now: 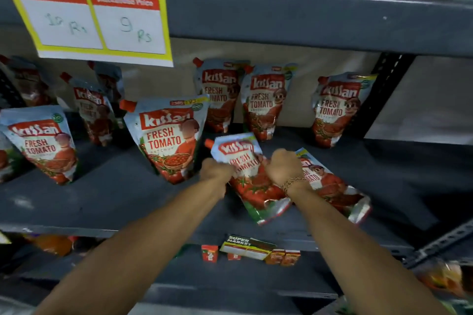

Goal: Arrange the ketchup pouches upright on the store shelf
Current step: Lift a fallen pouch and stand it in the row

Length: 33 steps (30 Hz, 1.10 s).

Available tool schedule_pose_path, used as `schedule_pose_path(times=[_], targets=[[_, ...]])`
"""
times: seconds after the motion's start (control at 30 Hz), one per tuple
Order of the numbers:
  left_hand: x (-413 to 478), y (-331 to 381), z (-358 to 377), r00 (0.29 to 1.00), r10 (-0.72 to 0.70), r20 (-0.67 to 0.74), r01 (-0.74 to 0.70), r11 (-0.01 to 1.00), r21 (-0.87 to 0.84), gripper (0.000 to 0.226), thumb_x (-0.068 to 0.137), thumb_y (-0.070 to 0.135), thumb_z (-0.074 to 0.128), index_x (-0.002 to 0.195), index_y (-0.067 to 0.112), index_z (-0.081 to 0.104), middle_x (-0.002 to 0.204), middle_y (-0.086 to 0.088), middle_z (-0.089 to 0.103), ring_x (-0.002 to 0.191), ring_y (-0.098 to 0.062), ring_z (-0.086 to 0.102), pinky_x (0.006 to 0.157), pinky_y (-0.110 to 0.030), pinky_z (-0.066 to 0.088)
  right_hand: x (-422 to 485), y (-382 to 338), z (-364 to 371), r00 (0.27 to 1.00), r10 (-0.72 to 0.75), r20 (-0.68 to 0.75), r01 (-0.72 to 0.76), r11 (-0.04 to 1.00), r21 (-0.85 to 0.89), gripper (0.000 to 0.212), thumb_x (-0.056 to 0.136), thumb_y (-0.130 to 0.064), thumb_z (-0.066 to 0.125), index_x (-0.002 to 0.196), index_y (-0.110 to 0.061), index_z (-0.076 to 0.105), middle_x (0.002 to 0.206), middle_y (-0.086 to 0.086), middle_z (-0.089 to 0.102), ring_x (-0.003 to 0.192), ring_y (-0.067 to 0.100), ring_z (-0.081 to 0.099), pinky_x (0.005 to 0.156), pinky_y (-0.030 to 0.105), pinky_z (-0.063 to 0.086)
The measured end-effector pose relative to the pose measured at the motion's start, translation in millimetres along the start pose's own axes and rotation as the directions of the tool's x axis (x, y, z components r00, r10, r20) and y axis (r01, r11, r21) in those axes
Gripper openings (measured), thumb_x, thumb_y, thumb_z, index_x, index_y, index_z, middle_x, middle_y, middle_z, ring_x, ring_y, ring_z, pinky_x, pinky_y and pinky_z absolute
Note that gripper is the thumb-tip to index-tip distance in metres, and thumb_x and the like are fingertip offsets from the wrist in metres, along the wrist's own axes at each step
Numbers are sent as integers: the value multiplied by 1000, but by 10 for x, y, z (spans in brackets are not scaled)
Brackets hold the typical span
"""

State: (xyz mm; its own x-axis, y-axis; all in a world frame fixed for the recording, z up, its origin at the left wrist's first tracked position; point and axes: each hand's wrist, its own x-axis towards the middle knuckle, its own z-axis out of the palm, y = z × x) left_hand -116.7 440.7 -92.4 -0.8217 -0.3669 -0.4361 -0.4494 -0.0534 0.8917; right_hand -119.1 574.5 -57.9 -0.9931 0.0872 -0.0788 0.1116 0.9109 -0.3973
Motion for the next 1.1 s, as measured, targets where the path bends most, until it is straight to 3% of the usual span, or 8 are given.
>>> schedule_pose_path(times=[0.13,0.27,0.43,0.53,0.63,0.77,0.97,1.1], targets=[[-192,382,-64,856,516,-29,-510,852,117,30,85,8,66,114,1,64,113,-12,70,102,-24,65,89,-34,53,-34,73,-126,943,-82,-323,176,945,275,20,88,-12,49,81,2,61,95,29,68,91,41,63,71,39,47],[-159,374,-114,769,639,-8,-624,754,202,30,85,10,65,114,4,64,111,-4,70,101,-16,64,89,-30,52,32,141,39,944,-89,-317,214,897,387,31,92,-23,51,83,6,59,91,30,67,86,42,62,68,40,45],[-76,70,34,861,461,-214,-423,884,198,35,84,24,67,109,1,60,110,-11,68,102,-27,65,87,-41,55,150,234,121,980,-176,-98,200,909,367,23,88,-21,57,94,1,64,102,19,70,98,32,63,80,33,48],[-215,-50,342,932,-16,-362,-44,987,-157,53,89,39,56,120,-3,56,119,-18,63,110,-37,61,91,-44,52,241,442,-44,967,-249,49,230,942,245,27,84,-15,57,108,-4,63,117,16,67,110,31,60,91,33,47],[-428,-190,749,932,-346,105,361,890,-277,53,96,42,37,135,6,44,136,-13,53,123,-32,52,99,-41,43,335,867,-200,991,58,119,-50,997,-66,43,83,-27,48,122,-9,53,129,16,57,117,35,53,98,38,45],[-500,-204,1109,867,-332,372,395,912,-106,45,91,14,57,134,8,48,134,-13,54,121,-28,54,92,-36,47,260,1198,-357,948,208,242,-202,978,-49,44,89,-33,46,123,-6,53,129,17,58,113,32,57,87,33,47],[-467,-27,1287,978,74,195,-53,992,-111,13,79,-7,68,83,3,61,93,-12,64,82,-24,59,69,-33,48,30,1291,-533,977,161,-142,-106,937,333,27,91,-14,45,105,6,58,114,25,64,106,38,59,76,30,44],[-603,105,1237,834,512,207,-491,859,-148,28,82,-4,65,102,12,53,94,5,64,88,-10,63,80,-22,55,-76,1400,-468,925,107,-366,169,746,644,28,95,-16,42,120,-7,49,115,11,61,105,24,58,84,29,47]])
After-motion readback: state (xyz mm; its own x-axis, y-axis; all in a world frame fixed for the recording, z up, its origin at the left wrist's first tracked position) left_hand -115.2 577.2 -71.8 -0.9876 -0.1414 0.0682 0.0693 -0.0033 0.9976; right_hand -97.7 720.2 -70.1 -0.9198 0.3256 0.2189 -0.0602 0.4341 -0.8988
